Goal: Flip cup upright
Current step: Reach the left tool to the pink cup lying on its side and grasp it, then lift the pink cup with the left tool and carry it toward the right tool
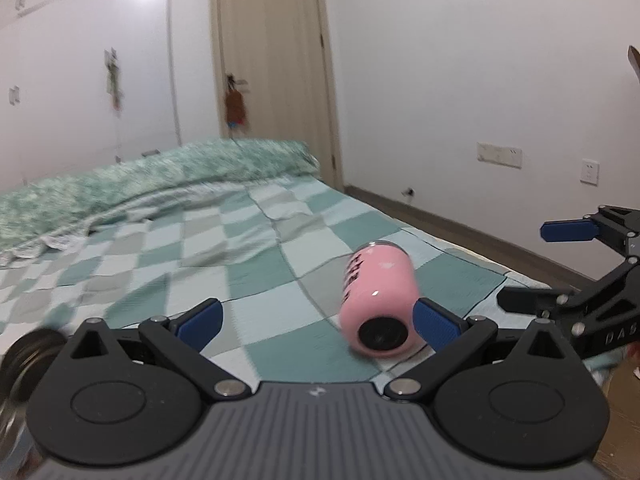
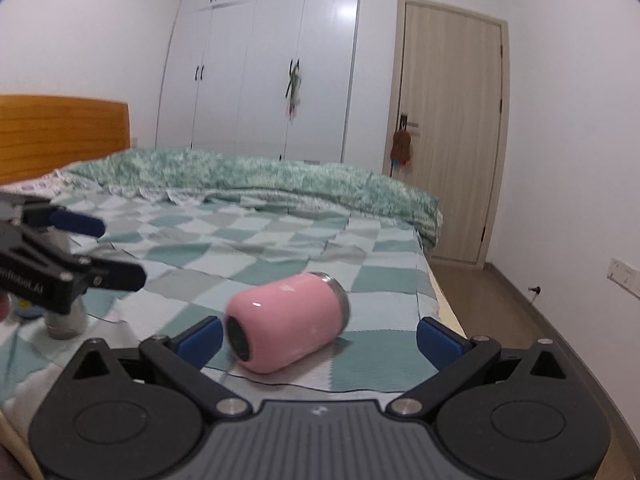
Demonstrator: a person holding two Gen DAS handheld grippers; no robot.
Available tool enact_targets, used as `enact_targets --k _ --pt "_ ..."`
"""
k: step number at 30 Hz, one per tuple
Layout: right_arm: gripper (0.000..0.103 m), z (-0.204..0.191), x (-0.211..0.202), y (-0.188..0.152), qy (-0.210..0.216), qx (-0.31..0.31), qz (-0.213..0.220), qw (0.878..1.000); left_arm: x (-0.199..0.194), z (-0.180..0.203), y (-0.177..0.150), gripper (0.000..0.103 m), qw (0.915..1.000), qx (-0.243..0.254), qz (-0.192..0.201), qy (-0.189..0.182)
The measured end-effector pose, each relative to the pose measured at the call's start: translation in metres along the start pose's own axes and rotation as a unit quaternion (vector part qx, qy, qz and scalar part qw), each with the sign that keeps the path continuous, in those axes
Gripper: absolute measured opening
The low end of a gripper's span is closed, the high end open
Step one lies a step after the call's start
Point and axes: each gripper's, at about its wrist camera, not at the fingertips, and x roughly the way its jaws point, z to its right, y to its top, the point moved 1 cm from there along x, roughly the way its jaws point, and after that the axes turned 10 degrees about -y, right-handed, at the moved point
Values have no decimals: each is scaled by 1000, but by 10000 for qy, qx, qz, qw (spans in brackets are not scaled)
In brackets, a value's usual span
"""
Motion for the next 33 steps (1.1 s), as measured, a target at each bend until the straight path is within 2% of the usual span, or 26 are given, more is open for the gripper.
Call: enact_targets --k 4,8,16,25,30,33 --pt "103 14 31 6 25 -151 -297 9994 44 -3 20 103 9982 -23 -548 -235" --pt "103 29 60 9 115 -239 -639 9976 81 -2 36 103 9943 18 -936 -502" --pt "103 55 108 9 284 -447 -1333 9897 149 -1 43 103 9789 -93 -1870 -822" --pt "103 59 138 8 426 -606 -1620 9840 197 -11 39 103 9558 -145 -2656 -1252" --pt "103 55 147 5 449 -719 -1780 9804 221 -11 33 103 9387 25 -3090 -1525" --pt "103 51 151 4 446 -772 -1884 9780 230 -13 32 103 9299 165 -3214 -1782"
